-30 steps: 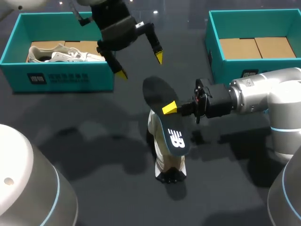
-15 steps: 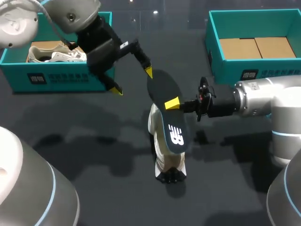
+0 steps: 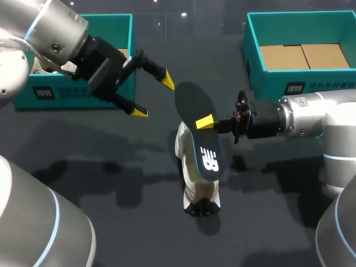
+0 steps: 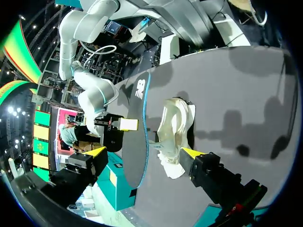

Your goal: Take the shoe out of the shoebox, open the shoe tongue, remove and reinsert the insole, then place the shoe into the shoebox

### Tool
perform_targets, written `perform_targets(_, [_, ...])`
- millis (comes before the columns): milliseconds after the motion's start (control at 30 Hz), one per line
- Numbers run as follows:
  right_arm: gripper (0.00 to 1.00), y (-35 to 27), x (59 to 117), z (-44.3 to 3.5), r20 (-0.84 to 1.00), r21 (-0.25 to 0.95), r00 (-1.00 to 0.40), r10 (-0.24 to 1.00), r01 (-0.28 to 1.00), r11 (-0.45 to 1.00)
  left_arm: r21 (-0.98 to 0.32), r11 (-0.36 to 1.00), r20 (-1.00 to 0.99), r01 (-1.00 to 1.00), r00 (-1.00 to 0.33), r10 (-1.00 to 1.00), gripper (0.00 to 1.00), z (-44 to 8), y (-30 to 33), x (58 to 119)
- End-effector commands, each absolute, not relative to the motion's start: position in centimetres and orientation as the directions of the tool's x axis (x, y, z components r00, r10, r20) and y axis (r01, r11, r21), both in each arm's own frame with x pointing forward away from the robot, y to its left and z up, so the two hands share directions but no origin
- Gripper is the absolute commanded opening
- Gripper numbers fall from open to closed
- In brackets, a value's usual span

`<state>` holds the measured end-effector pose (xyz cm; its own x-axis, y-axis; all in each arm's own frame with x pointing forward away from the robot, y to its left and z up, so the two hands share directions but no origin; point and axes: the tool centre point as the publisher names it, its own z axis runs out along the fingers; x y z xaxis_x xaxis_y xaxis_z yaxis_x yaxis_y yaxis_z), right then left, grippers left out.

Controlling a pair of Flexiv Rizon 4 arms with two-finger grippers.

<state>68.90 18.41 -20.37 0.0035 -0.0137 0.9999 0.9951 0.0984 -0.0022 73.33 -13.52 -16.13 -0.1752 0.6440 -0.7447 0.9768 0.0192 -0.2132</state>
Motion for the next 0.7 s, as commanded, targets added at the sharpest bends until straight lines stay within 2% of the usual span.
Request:
perform_targets(33, [0.0,18.5,68.9,-20.4,1.0,0.005,-0.003,-0.025,0.995,0.097,-0.159,0.051,-0.858,0.986,-0.164,0.487,1.0,-17.7,-14.2,73.3])
perform_targets(67, [0.0,18.6,69.0,-20.4,0.999,0.008,-0.005,-0.032,0.996,0.093,-0.149,0.059,-0.874,0.987,-0.159,0.46,1.0,-17.7,-14.1,73.4])
perform_targets(167, [0.0,18.9,69.5,-20.3,0.998,-0.002,0.01,-0.065,0.993,0.117,0.002,0.116,-0.939,0.993,-0.038,0.341,1.0,-18.3,-14.0,72.9])
perform_targets(700, [0.0,18.9,69.7,-20.2,0.997,-0.005,0.015,-0.076,0.992,0.126,-0.002,0.104,-0.944,0.995,-0.036,0.327,1.0,-18.8,-14.3,73.0])
